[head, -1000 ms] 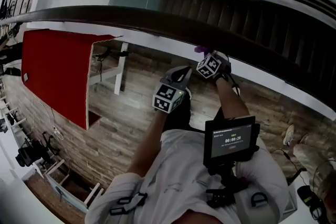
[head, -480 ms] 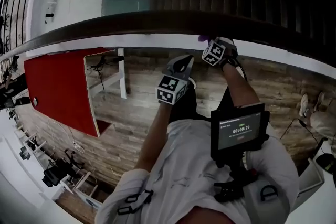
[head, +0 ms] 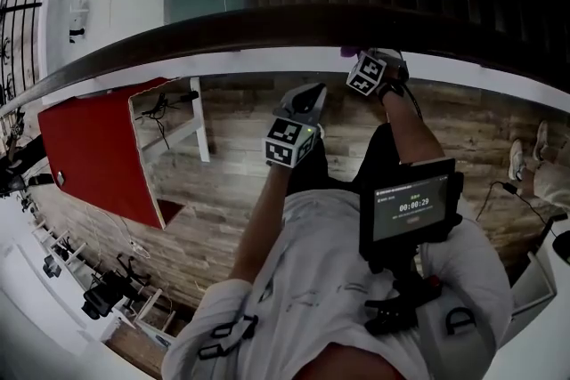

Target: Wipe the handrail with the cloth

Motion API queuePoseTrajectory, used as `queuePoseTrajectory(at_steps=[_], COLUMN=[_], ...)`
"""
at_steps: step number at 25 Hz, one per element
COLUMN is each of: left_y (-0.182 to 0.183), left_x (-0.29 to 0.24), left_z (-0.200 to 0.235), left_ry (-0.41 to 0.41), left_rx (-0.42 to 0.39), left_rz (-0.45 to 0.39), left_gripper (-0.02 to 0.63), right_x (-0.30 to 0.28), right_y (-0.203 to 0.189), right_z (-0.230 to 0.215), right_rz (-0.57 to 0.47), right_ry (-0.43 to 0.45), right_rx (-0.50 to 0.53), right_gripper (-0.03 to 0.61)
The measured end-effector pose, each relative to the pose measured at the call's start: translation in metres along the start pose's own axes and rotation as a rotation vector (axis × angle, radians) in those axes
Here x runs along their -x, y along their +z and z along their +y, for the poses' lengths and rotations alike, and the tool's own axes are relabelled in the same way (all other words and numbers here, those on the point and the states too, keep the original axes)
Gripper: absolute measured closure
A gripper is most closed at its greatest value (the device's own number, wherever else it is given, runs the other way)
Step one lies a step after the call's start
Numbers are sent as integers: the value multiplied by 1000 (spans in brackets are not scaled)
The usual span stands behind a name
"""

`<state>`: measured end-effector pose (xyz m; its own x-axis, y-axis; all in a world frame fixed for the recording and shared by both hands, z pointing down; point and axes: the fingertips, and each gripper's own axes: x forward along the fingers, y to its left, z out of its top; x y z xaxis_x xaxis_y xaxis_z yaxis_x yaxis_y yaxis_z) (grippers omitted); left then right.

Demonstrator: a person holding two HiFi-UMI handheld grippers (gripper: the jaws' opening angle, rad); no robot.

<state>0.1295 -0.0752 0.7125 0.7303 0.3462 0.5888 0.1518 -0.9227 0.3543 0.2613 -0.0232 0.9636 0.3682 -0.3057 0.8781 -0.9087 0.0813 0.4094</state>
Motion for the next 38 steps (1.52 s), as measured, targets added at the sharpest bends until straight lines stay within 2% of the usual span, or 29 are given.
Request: queuePoseTrajectory(at_steps=[10, 14, 21, 27, 35, 38], left_y=[-10, -18, -7, -12, -10, 0], left_x=[-15, -27, -78, -110, -151, -183], left_z=[-1, -9, -75, -112, -166, -197], left_ry=[-46, -67, -115, -152, -204, -222], left_rx=[-32, -46, -64, -79, -107, -125], left_rz=[14, 16, 40, 53, 70, 76], left_gripper=[612, 612, 612, 612, 612, 612], right_x=[1, 0, 17, 26, 40, 44], right_y=[-23, -45, -125, -195, -259, -298], right_z=[5, 10, -28, -47, -70, -91], right_rz=[10, 24, 47, 92, 109, 108], right_ry=[-45, -73, -105, -145, -175, -193], right_rx=[73, 104, 111, 96, 109, 116], right_gripper=[374, 374, 375, 374, 373, 373])
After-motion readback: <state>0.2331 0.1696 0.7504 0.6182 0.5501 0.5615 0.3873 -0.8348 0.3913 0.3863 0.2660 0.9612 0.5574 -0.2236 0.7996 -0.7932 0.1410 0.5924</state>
